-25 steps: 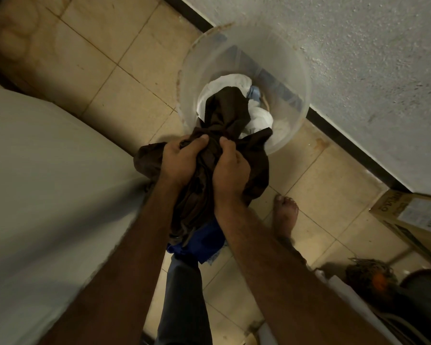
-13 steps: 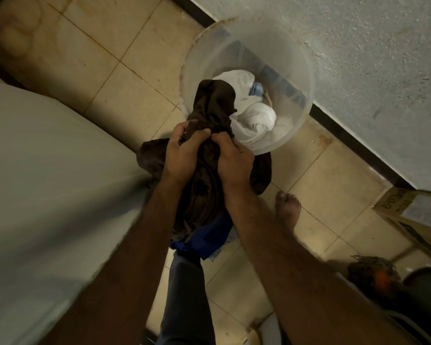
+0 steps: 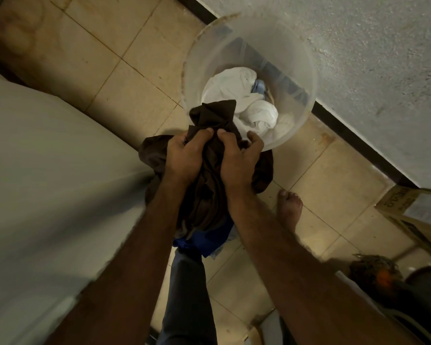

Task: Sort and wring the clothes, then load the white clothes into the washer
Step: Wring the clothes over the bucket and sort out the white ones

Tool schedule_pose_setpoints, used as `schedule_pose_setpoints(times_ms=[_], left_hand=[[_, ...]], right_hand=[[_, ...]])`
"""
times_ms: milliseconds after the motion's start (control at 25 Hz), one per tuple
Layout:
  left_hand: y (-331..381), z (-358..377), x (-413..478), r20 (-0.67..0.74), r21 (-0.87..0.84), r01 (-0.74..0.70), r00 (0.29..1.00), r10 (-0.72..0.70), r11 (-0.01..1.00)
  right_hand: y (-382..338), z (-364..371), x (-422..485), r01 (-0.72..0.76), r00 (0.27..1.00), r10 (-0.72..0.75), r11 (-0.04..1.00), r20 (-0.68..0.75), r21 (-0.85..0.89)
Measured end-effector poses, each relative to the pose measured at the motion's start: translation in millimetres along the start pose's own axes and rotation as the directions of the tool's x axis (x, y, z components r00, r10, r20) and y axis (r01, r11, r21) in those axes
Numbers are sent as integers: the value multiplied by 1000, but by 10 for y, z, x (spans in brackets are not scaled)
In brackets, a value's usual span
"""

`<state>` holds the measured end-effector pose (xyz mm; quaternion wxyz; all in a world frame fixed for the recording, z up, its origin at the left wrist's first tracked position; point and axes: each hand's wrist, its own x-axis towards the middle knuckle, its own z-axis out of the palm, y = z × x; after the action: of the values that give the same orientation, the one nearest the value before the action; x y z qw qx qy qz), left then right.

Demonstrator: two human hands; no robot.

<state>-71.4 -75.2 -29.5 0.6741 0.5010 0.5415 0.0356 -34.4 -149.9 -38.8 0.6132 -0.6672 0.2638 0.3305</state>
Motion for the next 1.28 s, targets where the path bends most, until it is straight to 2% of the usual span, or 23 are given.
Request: schedule_pose_setpoints(times_ms=[160,200,320,440,560,680,760,880,1000,1120,1200,1280], left_hand=[[25,-5,43,-5,13,54,999,-54,998],[22,3,48,-12,16,67,998,-67,998],[-20,21,57,-39,-11,37,999,-37,999],[-99,-40,98,54,-26,-40,998,41,999],[-154,-55,26,123,-35,-8,992,12,999],[-154,-35,-36,49,53,-46,998,44,998],[-197,-50,-35,8,96,-65,998,64,993],[-330,-82,-17,-14,154,-78,997,81,985],[-546,-139,9,17,191,-74,997,73,979],[-924,-219,75,-6,361,-56,998,62,931],[-1250,-299,130,-30,530,-57,996,86,846],[-1554,-422,213,2,711,-97,991,136,697]], right_hand=[[65,-66,13,-20,968,3,998,250,63],[44,-81,0,-42,963,20,996,270,76],[-12,-93,11,-9,979,-1,999,204,47],[-25,-90,-1,41,982,-44,999,181,22],[-51,-141,-9,12,984,-16,1000,175,21],[34,-144,-67,-62,991,57,997,121,38],[129,-131,-115,-61,997,58,997,59,54],[237,-183,-115,-50,994,43,997,104,62],[397,-266,-136,-152,980,153,988,124,-17],[741,-306,-115,-228,967,244,958,75,-176],[985,-309,-84,-213,969,244,909,43,-359],[1226,-369,-53,-151,968,232,839,94,-522]])
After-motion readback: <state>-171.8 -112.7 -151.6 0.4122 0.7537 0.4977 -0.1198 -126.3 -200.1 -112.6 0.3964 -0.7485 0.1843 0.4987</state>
